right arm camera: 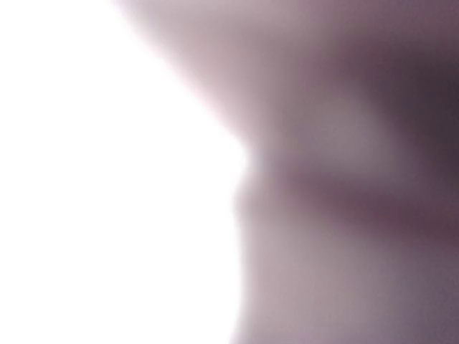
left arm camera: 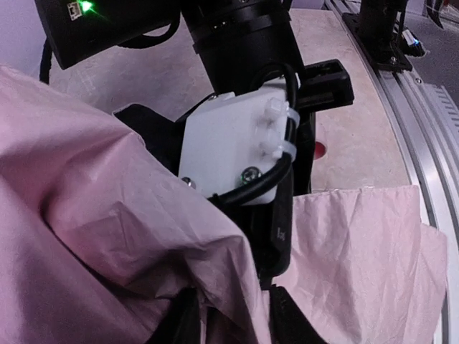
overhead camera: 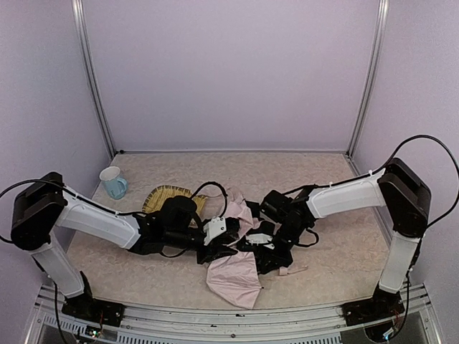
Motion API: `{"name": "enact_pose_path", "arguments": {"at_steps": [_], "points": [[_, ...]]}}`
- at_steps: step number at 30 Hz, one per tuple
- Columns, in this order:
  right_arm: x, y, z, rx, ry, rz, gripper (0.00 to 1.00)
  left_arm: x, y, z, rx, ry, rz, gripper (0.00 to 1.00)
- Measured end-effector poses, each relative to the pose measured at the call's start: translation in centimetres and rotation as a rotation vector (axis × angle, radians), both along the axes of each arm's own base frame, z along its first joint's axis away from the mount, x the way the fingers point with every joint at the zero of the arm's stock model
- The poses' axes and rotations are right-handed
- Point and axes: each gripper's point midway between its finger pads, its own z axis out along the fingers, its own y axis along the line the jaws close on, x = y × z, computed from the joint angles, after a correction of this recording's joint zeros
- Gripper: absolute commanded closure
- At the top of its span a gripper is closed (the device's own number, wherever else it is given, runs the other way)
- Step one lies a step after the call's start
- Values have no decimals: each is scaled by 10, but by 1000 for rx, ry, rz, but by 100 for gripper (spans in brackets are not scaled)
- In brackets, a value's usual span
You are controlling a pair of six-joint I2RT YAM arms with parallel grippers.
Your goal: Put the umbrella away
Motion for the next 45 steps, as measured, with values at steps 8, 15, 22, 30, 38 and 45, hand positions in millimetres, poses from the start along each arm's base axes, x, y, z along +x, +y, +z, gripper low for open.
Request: {"name": "enact_pose_path", "arguments": {"at_steps": [8,15,22,30,38,45], "points": [[2,3,9,53,-20,3,63,29,-5,-25,12,258,23,100],[6,4,53,170,-132,-33,35,42,-12,-52,32,482,15,100],[14,3,99,249,-407,-106,0,43,-15,-59,17,631,-22,100],[-49,49,79,357,-573,57,0,46,-18,-64,15,755,-35,100],[-33,74,46,345,-648,22,70,47,-17,-65,20,795,-31,100],[-2,72,51,311,-689,-116,100,48,-17,-66,25,808,-39,100]]}}
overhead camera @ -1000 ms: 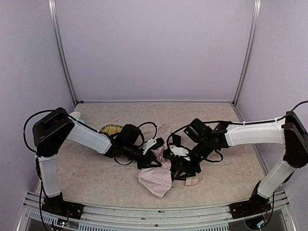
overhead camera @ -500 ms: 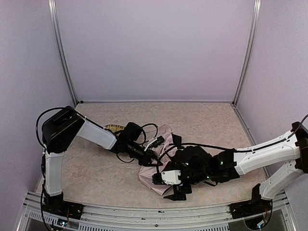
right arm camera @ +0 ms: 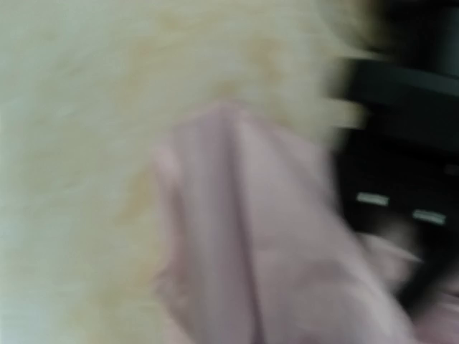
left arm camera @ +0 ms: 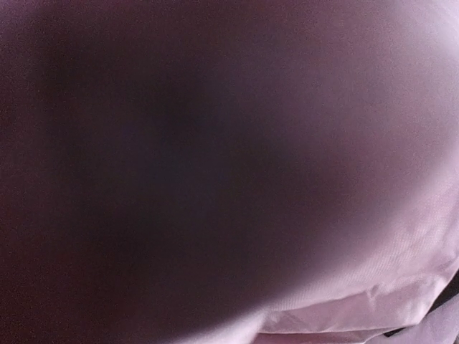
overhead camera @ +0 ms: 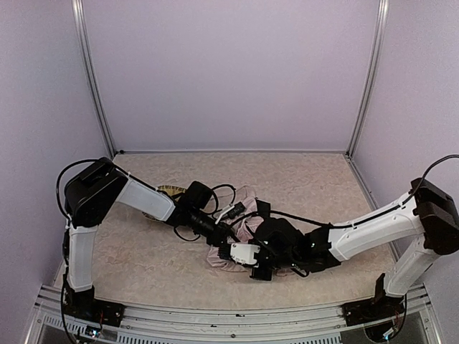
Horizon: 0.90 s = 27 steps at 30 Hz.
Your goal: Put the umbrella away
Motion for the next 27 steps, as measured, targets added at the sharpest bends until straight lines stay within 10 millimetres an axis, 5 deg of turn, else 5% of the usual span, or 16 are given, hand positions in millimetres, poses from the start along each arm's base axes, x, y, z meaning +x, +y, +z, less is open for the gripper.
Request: {"name": "enact_pose_path", "arguments": {"at_steps": [8,15,20,27], "points": [[76,-27,43,187,133,-214,100,8,3,-6,16,-28,5,100],[112,-24,-6,189,401,-250,100,14,1,-8,19,-66,-4,100],[115,-20,-28,166,507,-250,100,17,4,-8,21,-73,13,66],[113,-10,-34,178,572,-226,100,31,36,9,75,-147,175,47]]}}
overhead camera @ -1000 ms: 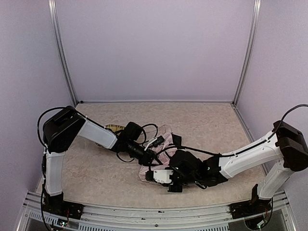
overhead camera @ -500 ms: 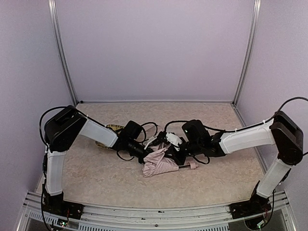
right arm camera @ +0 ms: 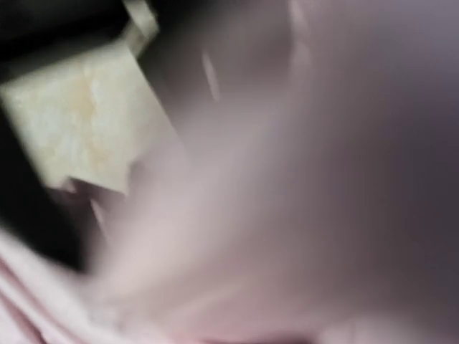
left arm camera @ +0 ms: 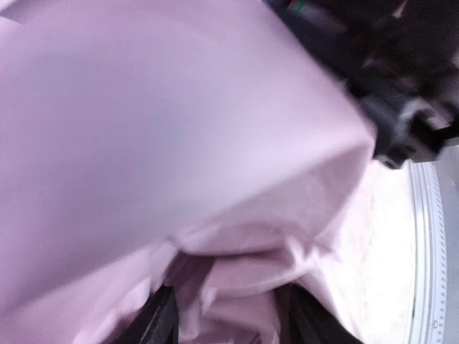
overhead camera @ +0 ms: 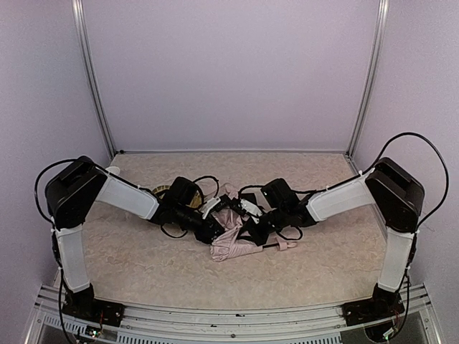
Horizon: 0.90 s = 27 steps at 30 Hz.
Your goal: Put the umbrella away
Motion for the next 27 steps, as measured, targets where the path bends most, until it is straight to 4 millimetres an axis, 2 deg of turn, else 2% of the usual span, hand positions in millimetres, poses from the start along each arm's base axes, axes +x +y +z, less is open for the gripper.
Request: {"name": "enact_pose_path", "arguments": {"at_steps": [2,7,9,11,14,17,18,20,23,27], "points": [[-1,-2,-3,-3,22,-10,100,3,7,14,2,-65,35,47],[1,-2,-6,3,81,-26,100,8,15,89,-89,-360,80,47],[2,-2,-7,0,110,-28,100,0,20,113,-130,-469,82,47],[2,-2,-8,1,146,-27,100,-13,22,123,-138,-561,55,46],[3,-2,-9,13,201,-24,100,-47,8,115,-98,-690,-53,42],[4,-2,-11,24,255,-19,100,-77,-11,90,-31,-787,-176,39],[4,-2,-11,28,271,-15,100,-80,-13,78,5,-813,-204,38],[3,0,-11,38,300,-4,100,-76,-11,52,90,-838,-232,37],[1,0,-12,47,331,7,100,-61,-5,11,240,-849,-260,37],[0,0,-13,51,358,12,100,-47,-17,2,292,-875,-280,37]]}}
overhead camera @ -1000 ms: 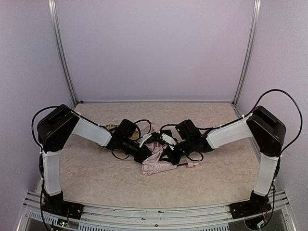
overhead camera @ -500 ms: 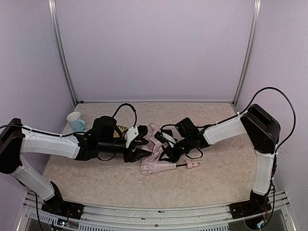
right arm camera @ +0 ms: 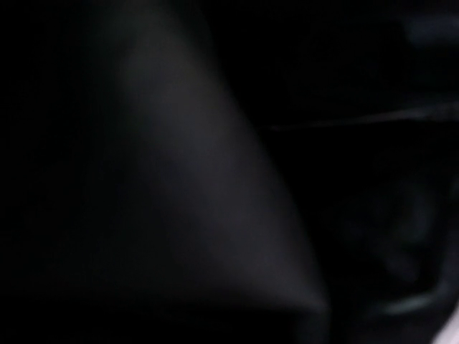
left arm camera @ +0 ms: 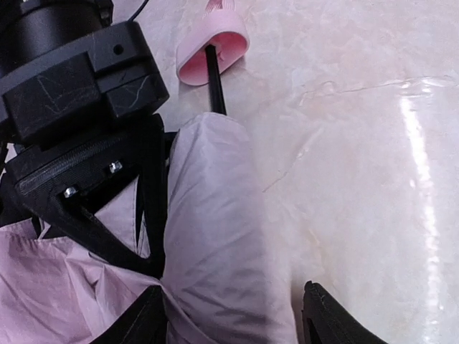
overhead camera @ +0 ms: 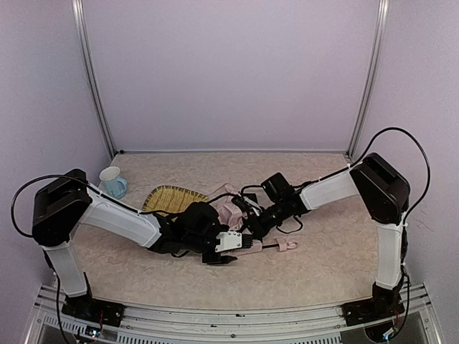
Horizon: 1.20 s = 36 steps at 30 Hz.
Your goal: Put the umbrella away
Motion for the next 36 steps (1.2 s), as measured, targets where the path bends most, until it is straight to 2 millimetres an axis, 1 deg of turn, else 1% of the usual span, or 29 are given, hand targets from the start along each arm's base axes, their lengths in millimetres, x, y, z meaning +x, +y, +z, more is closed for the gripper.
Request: {"name": "enact_pose_path", "arguments": {"at_steps": [4,8,9,10,13,15,17,18,20,22,24,28,29,31,34,36], "points": [[0,0,0,3,12,5,100,15,-8,-16,43,12,31,37],[3,-3,2,3,5,0,100,21,-12,-16,51,44,54,37],[3,-4,3,0,2,-3,99,22,-14,-16,51,53,57,37],[4,-6,3,-1,-2,-5,96,22,-15,-17,51,59,57,38],[5,-14,5,-13,-13,-13,83,24,-22,-17,50,91,50,45],[6,-23,8,-27,-25,-26,71,26,-29,-17,55,142,40,51],[11,-33,12,-40,-32,-54,59,29,-38,-12,51,191,29,55],[14,-40,17,-42,-38,-73,55,32,-42,-10,51,220,27,56],[8,-52,32,-37,-24,-82,49,42,-44,-14,48,265,34,60],[3,-61,36,-72,-26,-103,46,48,-46,-12,29,303,17,64],[2,-72,39,-105,-37,-122,43,50,-45,-12,21,349,13,66],[-7,-94,55,-163,-103,-156,41,52,-44,-11,1,429,3,68],[-7,-98,59,-172,-120,-165,38,52,-44,-11,-8,448,0,69],[-7,-107,69,-188,-181,-187,32,52,-43,-10,-28,489,-6,70],[-10,-115,88,-176,-317,-190,29,53,-40,-8,-57,565,-20,73],[-19,-112,101,-150,-443,-150,25,52,-38,-7,-67,617,-32,74]]}}
